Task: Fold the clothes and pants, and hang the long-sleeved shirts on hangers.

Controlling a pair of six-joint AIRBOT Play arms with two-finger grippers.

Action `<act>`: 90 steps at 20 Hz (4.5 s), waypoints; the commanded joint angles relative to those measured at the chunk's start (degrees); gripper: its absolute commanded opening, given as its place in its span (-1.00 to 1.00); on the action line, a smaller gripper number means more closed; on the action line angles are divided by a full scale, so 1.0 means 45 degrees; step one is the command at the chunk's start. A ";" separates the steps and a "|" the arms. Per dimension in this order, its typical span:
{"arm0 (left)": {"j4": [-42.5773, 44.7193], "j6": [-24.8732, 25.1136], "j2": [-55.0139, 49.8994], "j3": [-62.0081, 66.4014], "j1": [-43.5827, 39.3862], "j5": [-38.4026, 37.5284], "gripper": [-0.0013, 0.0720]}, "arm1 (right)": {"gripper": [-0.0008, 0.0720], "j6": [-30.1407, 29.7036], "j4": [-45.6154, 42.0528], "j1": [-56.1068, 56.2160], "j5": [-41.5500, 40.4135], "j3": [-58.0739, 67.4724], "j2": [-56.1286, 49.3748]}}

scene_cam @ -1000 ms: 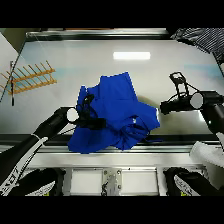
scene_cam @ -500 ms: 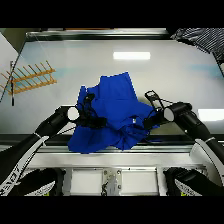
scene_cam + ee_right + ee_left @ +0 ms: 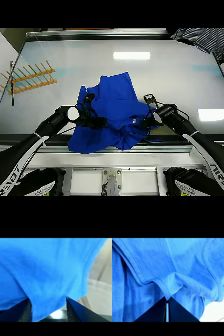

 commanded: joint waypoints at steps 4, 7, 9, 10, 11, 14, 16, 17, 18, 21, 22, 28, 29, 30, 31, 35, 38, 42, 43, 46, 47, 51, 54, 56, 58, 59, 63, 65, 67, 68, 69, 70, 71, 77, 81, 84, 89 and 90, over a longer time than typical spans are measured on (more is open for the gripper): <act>0.0010 -0.0010 0.0622 0.0015 0.0340 -0.0005 -0.94 | 0.24 0.1894 -0.1044 0.0024 0.0539 -0.0015 -0.1005; 0.0015 -0.0005 0.1355 0.0010 0.1088 -0.0301 -0.94 | -0.51 0.2239 -0.1059 0.0019 0.0529 -0.0010 -0.1365; 0.0010 -0.0005 0.1511 0.0010 0.1535 -0.0787 -0.94 | -0.77 0.2142 -0.1093 0.0010 0.0452 0.0044 -0.1059; 0.0015 0.0019 0.1452 0.0010 0.1632 -0.1049 -0.94 | -0.94 0.1909 -0.1078 0.0010 0.0432 0.0141 -0.0738; 0.0010 0.0223 0.1331 0.0010 0.1642 -0.1200 -0.94 | -0.95 0.1617 -0.1039 0.0010 0.0495 0.0311 -0.0335; -0.0005 0.0476 0.0947 0.0024 0.1647 -0.1122 -0.94 | -0.95 0.0262 -0.0413 0.0010 0.1763 0.1297 0.1146; -0.0005 0.0461 0.0947 0.0369 0.1763 -0.0981 0.19 | -0.95 -0.0413 0.0233 0.0010 0.2977 0.2045 0.1933; -0.0005 0.0364 0.0947 0.0821 0.1802 -0.1001 0.59 | -0.95 -0.0495 0.0423 0.0010 0.3361 0.2302 0.2225; -0.0015 0.0170 0.0947 0.1316 0.1749 -0.0996 0.59 | -0.95 -0.0486 0.0588 0.0010 0.3643 0.2501 0.2535; 0.0019 -0.0034 0.0942 0.2234 0.0544 -0.0277 0.51 | -0.95 -0.0311 0.1282 0.0010 0.3750 0.2798 0.3230; 0.0083 -0.0078 0.0942 0.2263 -0.0155 0.0403 0.51 | -0.95 -0.0233 0.1535 0.0010 0.3750 0.2851 0.3366; 0.3599 -0.3065 -0.0311 0.3206 -0.2997 0.0121 0.51 | -0.95 -0.0044 0.2225 0.0010 0.3745 0.2919 0.3570; 0.3706 -0.3065 -0.0670 0.3551 -0.3405 -0.0267 0.51 | -0.95 -0.0044 0.2220 0.0010 0.3745 0.2919 0.3570; 0.4036 -0.3157 -0.1025 0.3861 -0.3857 -0.0505 0.51 | -0.95 -0.0039 0.2220 0.0010 0.3745 0.2919 0.3570; 0.4736 -0.3551 -0.1350 0.4095 -0.4367 -0.0690 0.51 | -0.95 0.0097 0.2225 0.0010 0.3745 0.2919 0.3570; 0.8718 -0.6596 -0.2283 0.4303 -0.5765 -0.1991 0.51 | -0.95 0.0151 0.2220 0.0010 0.3745 0.2919 0.3667; 0.9651 -0.6941 -0.2739 0.4303 -0.5921 -0.2642 0.51 | -0.95 0.0146 0.2220 0.0010 0.3745 0.2919 0.3672; 0.9768 -0.6936 -0.3298 0.4299 -0.5921 -0.3628 0.51 | -0.95 0.0146 0.2215 0.0010 0.3745 0.2919 0.3677; 1.0020 -0.6936 -0.3395 0.4294 -0.5921 -0.3978 0.51 | -0.95 0.0146 0.2215 0.0010 0.3745 0.2919 0.3677; 1.0729 -0.6921 -0.3298 0.4274 -0.5921 -0.4692 -0.01 | -0.95 0.0146 0.2210 0.0010 0.3745 0.2919 0.3672; 1.0817 -0.6917 -0.3167 0.4269 -0.5921 -0.4687 -0.55 | -0.95 0.0146 0.2210 0.0010 0.3745 0.2919 0.3672; 1.0550 -0.6926 -0.2851 0.4265 -0.5921 -0.4711 -0.70 | -0.95 0.0131 0.2205 0.0005 0.3755 0.2919 0.3672; 1.0608 -0.6509 -0.2506 0.4444 -0.5838 -0.5017 -0.94 | -0.95 -0.0476 0.2215 -0.0102 0.3798 0.2943 0.3657; 1.0584 -0.5304 -0.1676 0.5566 -0.5319 -0.5459 -0.94 | -0.95 -0.1370 0.2210 -0.0840 0.4352 0.3711 0.3449; 1.0520 -0.4318 -0.0583 0.7975 -0.4566 -0.5702 -0.94 | -0.95 -0.2370 0.2210 -0.1875 0.5552 0.5843 0.2939; 1.0414 -0.4114 -0.0136 0.9292 -0.4289 -0.5639 -0.94 | -0.95 -0.2735 0.2215 -0.2215 0.6062 0.7130 0.2667; 0.7465 -0.1996 0.0330 1.4027 -0.3181 -0.5693 -0.94 | -0.95 -0.3293 0.2229 -0.2467 0.6824 1.2138 0.1880; 0.6504 -0.1574 0.0073 1.4770 -0.2890 -0.6640 -0.94 | -0.95 -0.3288 0.2365 -0.2463 0.7295 1.3022 0.1860; 0.6203 -0.1559 -0.0345 1.4362 -0.2701 -0.8189 -0.94 | -0.95 -0.3293 0.2584 -0.2453 0.8689 1.2803 0.1841; 0.6188 -0.1554 -0.0476 1.3707 -0.2701 -0.8806 -0.94 | -0.95 -0.3293 0.2856 -0.2443 0.9534 1.2352 0.1855; 0.6188 -0.1554 -0.0520 1.2813 -0.2783 -0.9151 -0.94 | -0.95 -0.3298 0.3147 -0.2443 1.0127 1.1706 0.1914; 0.6188 -0.1535 -0.0457 1.1623 -0.2895 -0.9204 -0.94 | -0.95 -0.3298 0.3453 -0.2438 1.0496 1.0690 0.2123; 0.6154 -0.1535 -0.0306 1.0443 -0.3036 -0.9194 -0.94 | -0.95 -0.3288 0.3784 -0.2399 1.0671 0.9413 0.2472; 0.1617 -0.0646 0.0680 0.4877 -0.2594 -0.7941 -0.94 | -0.95 -0.3002 0.5115 -0.2084 1.0467 0.4148 0.3900; 0.1622 -0.0913 -0.0248 0.5168 -0.0889 -0.5435 -0.94 | -0.95 -0.2997 0.4619 -0.2132 0.8548 0.5158 0.2356; 0.1603 -0.0903 -0.1073 0.6266 -0.0277 -0.5115 -0.94 | -0.95 -0.2924 0.4619 -0.2132 0.7179 0.5833 0.1486; 0.1671 -0.0801 -0.1044 0.5260 -0.0272 -0.4707 -0.94 | -0.95 -0.2759 0.4619 -0.2132 0.7014 0.5858 0.1350; 0.1642 -0.0801 -0.0996 0.4906 -0.0277 -0.4609 -0.94 | -0.95 -0.2754 0.4624 -0.2132 0.6989 0.5858 0.1336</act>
